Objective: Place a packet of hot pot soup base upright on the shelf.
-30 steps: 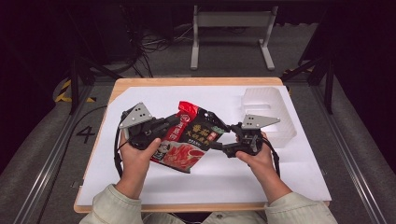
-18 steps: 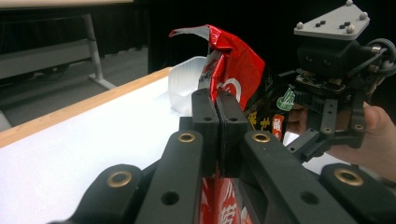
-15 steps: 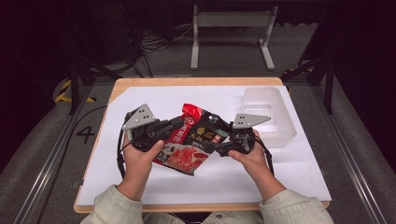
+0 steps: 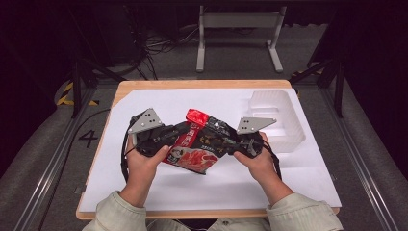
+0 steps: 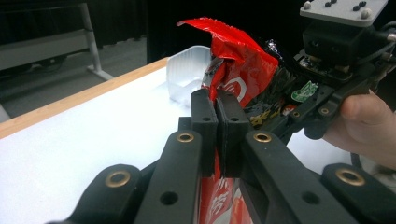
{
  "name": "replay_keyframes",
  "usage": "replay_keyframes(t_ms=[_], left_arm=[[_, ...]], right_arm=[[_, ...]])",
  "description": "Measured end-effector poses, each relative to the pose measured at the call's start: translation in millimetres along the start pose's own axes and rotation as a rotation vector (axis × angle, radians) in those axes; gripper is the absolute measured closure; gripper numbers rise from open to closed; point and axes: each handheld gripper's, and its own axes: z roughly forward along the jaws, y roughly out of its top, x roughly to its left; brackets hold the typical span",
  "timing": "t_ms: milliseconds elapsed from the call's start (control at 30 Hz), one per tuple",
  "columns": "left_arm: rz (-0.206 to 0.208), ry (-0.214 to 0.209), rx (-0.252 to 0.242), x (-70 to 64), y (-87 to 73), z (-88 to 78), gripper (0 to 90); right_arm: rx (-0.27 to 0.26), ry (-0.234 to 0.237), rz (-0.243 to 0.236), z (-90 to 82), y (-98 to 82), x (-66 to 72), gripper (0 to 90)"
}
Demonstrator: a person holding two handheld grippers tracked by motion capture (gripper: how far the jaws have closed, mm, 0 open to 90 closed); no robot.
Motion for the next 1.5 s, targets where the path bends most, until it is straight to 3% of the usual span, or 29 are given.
replay_keyframes(t_ms=[300, 433, 533, 567, 667, 867, 1167, 1500], left_arm=[[-0.001, -0.016, 0.025, -0.3, 2.8, -1.3, 82.8], [-0.009, -0.039, 0.05, 2.7, 4.7, -4.3, 75.6], [-0.008, -0.023, 0.085, 5.4, 4.3, -6.6, 68.2], [-0.024, -0.03, 0.091, 5.6, 3.6, -7.0, 66.3], [-0.026, -0.024, 0.112, 7.8, 2.8, -7.9, 58.6], [-0.035, -0.02, 0.146, 12.0, 0.0, -12.4, 51.4], [-0.047, 0.013, 0.175, 20.5, -4.9, -14.8, 45.7], [-0.069, 0.034, 0.19, 25.7, -7.7, -15.5, 42.0]], right_arm=[[-0.018, 0.014, 0.037, -7.4, 1.2, -3.2, 84.7], [-0.007, 0.0, 0.022, -11.6, 6.0, -1.9, 84.9], [0.008, -0.014, 0.027, -15.1, 10.3, -4.3, 84.9], [0.017, -0.023, 0.027, -17.2, 12.5, -5.5, 84.9], [0.032, -0.05, 0.029, -24.3, 19.0, -9.1, 84.9], [0.053, -0.098, 0.026, -42.5, 35.8, -21.2, 84.8], [0.09, -0.183, 0.007, -69.6, 61.4, -40.5, 84.7], [0.136, -0.255, 0.006, -84.6, 71.6, -57.2, 84.6]])
